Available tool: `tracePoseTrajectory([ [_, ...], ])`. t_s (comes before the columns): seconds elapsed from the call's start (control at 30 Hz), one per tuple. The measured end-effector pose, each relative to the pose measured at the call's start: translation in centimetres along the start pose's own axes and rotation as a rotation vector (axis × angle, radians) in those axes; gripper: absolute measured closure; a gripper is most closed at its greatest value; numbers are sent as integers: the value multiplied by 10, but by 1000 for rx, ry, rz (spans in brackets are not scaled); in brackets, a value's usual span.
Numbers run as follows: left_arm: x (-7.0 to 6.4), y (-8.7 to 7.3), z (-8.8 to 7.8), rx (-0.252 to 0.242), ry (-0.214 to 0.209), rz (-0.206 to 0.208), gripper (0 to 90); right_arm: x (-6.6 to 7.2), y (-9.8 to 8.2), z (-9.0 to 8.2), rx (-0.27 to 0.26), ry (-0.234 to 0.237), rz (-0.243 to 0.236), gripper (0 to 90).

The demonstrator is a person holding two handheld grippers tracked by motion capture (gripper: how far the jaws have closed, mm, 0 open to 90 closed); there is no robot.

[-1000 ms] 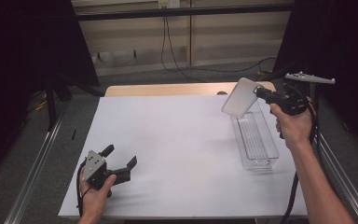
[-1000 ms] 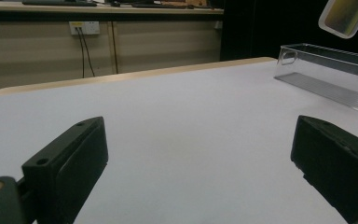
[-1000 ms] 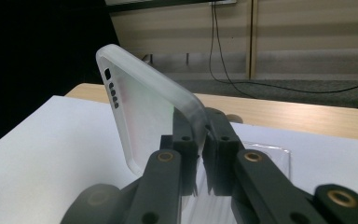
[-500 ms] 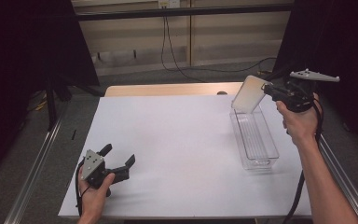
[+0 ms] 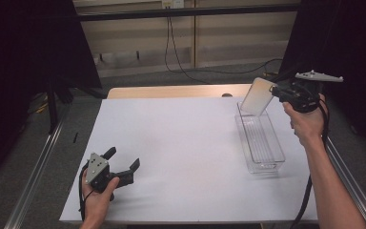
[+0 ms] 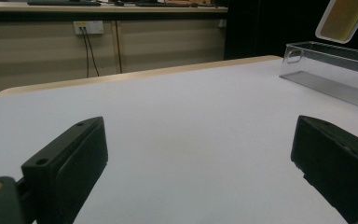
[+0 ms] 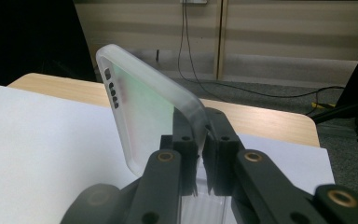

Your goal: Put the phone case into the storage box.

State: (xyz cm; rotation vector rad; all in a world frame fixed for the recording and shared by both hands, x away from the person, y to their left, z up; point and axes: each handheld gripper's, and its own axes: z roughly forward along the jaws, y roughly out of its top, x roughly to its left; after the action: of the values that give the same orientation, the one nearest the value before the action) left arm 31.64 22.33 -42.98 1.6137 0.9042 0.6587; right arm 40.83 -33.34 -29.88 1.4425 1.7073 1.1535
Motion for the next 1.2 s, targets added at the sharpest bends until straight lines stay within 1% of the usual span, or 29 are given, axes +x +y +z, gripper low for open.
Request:
tracePoseTrajectory([
  [0.1, 1, 0, 0, 3, 3, 1, 38, -2, -1, 3, -1, 2, -6, 842],
  [0.2, 2, -1, 0, 4, 1, -16, 38, -3, -1, 6, 1, 1, -25, 841],
  [0.27, 2, -1, 0, 8, 4, -8, 38, -4, -2, 9, 4, 3, -32, 842],
  [0.33, 2, -1, 0, 6, 4, -10, 38, -5, -2, 11, 7, 5, -44, 842],
  [0.4, 1, -1, 0, 8, 4, -10, 39, -6, -2, 14, 14, 11, -47, 842],
  [0.53, -1, -1, 0, 10, 2, 13, 38, -6, -3, 20, 26, 8, -58, 842],
  [0.6, -2, -1, 0, 8, -5, 12, 38, -7, -4, 22, 30, 5, -66, 842],
  [0.77, -3, -1, 0, 10, 0, 12, 38, -7, -6, 28, 29, 13, -78, 842],
  [1.2, -3, -1, -1, 9, -1, 14, 38, -12, -4, 35, 36, -10, -77, 842],
])
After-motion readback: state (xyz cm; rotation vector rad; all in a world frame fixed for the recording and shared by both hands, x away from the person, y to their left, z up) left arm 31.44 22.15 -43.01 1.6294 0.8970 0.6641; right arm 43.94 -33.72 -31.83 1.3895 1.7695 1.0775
